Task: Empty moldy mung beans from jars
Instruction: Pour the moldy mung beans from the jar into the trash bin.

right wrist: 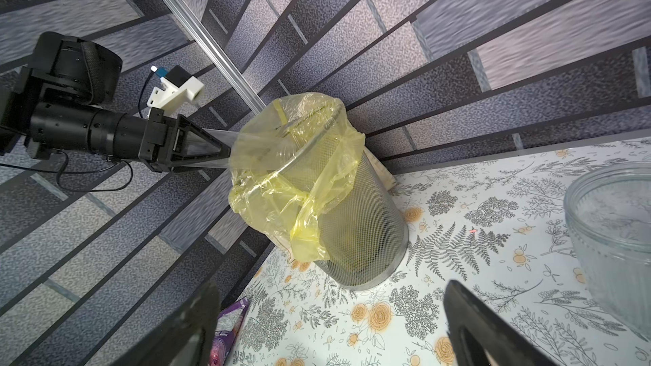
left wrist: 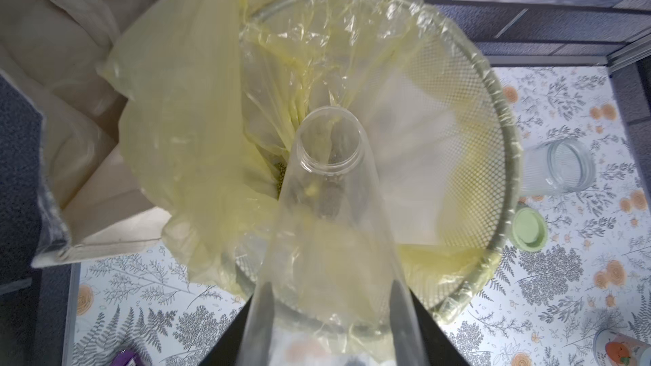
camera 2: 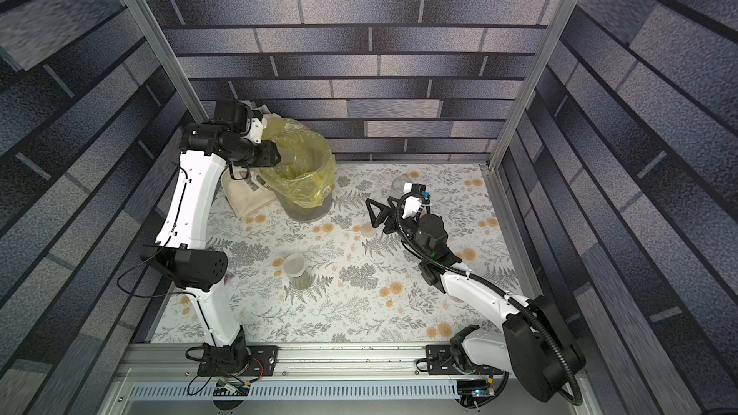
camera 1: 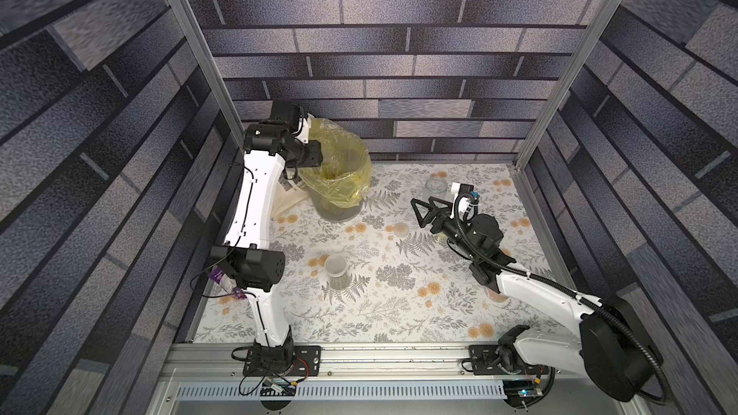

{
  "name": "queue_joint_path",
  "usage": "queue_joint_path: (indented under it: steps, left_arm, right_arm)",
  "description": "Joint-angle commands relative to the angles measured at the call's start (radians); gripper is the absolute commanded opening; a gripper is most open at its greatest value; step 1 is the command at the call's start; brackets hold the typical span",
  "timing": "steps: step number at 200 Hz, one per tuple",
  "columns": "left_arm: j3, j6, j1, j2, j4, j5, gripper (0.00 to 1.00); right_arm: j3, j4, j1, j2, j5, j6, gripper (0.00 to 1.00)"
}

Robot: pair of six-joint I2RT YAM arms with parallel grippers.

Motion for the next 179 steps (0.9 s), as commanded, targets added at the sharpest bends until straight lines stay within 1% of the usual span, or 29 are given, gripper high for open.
queue_joint_path:
  steps: [1, 11, 23, 35, 46, 52, 56, 60, 68, 74, 81, 85, 89, 98, 106, 117, 137, 144, 157, 166, 179]
  left_arm:
    - [0.008, 0.089, -0.13, -0.045, 0.031, -0.079, 0.54]
    - [-0.012, 0.173, -0.176, -0.044, 0.037, -0.224, 0.54]
    - [-0.055, 0.234, -0.212, -0.047, 0.066, -0.378, 0.54]
    - [-0.094, 0.245, -0.207, -0.055, 0.092, -0.425, 0.54]
    - [-0.096, 0.186, -0.174, -0.062, 0.087, -0.414, 0.54]
    - [-0.079, 0.133, -0.141, -0.062, 0.068, -0.378, 0.54]
    - [-0.065, 0.095, -0.114, -0.062, 0.051, -0.328, 0.54]
    - [-0.049, 0.054, -0.079, -0.061, 0.034, -0.249, 0.54]
    - [-0.026, -0.03, 0.001, -0.058, 0.017, -0.019, 0.54]
    - [-0.033, -0.087, 0.053, -0.062, 0.035, 0.154, 0.53]
    - [-0.057, -0.144, 0.101, -0.072, 0.074, 0.294, 0.53]
    - [-0.072, -0.167, 0.117, -0.078, 0.099, 0.346, 0.53]
    - [-0.085, -0.183, 0.125, -0.086, 0.12, 0.374, 0.53]
    - [-0.098, -0.179, 0.116, -0.098, 0.139, 0.38, 0.53]
    - [-0.085, -0.148, 0.088, -0.098, 0.123, 0.34, 0.53]
    - [-0.054, -0.043, 0.024, -0.093, 0.079, 0.262, 0.54]
    - [-0.021, 0.154, -0.112, -0.068, 0.006, -0.063, 0.54]
    - [-0.028, 0.197, -0.15, -0.061, -0.001, -0.196, 0.54]
    - [-0.071, 0.252, -0.186, -0.061, 0.018, -0.35, 0.54]
    - [-0.11, 0.258, -0.193, -0.069, 0.043, -0.415, 0.54]
    - [-0.133, 0.233, -0.175, -0.074, 0.047, -0.418, 0.54]
  right_arm:
    - [0.041, -0.007, -0.004, 0.004, -0.02, 0.004, 1.0]
    - [0.04, -0.005, -0.004, 0.005, -0.021, 0.008, 1.0]
    - [0.038, -0.003, -0.004, 0.003, -0.024, 0.01, 1.0]
    - [0.037, -0.004, -0.004, 0.001, -0.026, 0.009, 1.0]
    - [0.038, -0.009, -0.005, -0.004, -0.027, 0.009, 1.0]
    - [0.039, -0.014, -0.004, -0.007, -0.026, 0.008, 1.0]
    - [0.038, -0.017, -0.004, -0.009, -0.025, 0.007, 1.0]
    - [0.039, -0.021, -0.004, -0.011, -0.025, 0.007, 1.0]
    - [0.037, -0.027, -0.005, -0.016, -0.024, 0.004, 1.0]
    - [0.04, -0.029, -0.004, -0.019, -0.025, 0.003, 1.0]
    - [0.039, -0.031, -0.004, -0.021, -0.024, 0.001, 1.0]
    - [0.039, -0.031, -0.004, -0.023, -0.023, 0.001, 1.0]
    - [0.04, -0.032, -0.004, -0.023, -0.022, 0.001, 1.0]
    - [0.042, -0.029, -0.004, -0.023, -0.021, -0.001, 1.0]
    - [0.045, -0.029, -0.004, -0.021, -0.023, -0.001, 1.0]
    - [0.049, -0.031, -0.004, -0.018, -0.024, -0.001, 1.0]
    - [0.052, -0.025, -0.004, -0.01, -0.034, 0.01, 1.0]
    - [0.053, -0.021, -0.003, -0.008, -0.039, 0.012, 1.0]
    - [0.055, -0.017, -0.004, -0.008, -0.044, 0.02, 1.0]
    - [0.054, -0.017, -0.004, -0.009, -0.045, 0.02, 1.0]
    - [0.056, -0.019, -0.004, -0.014, -0.048, 0.021, 1.0]
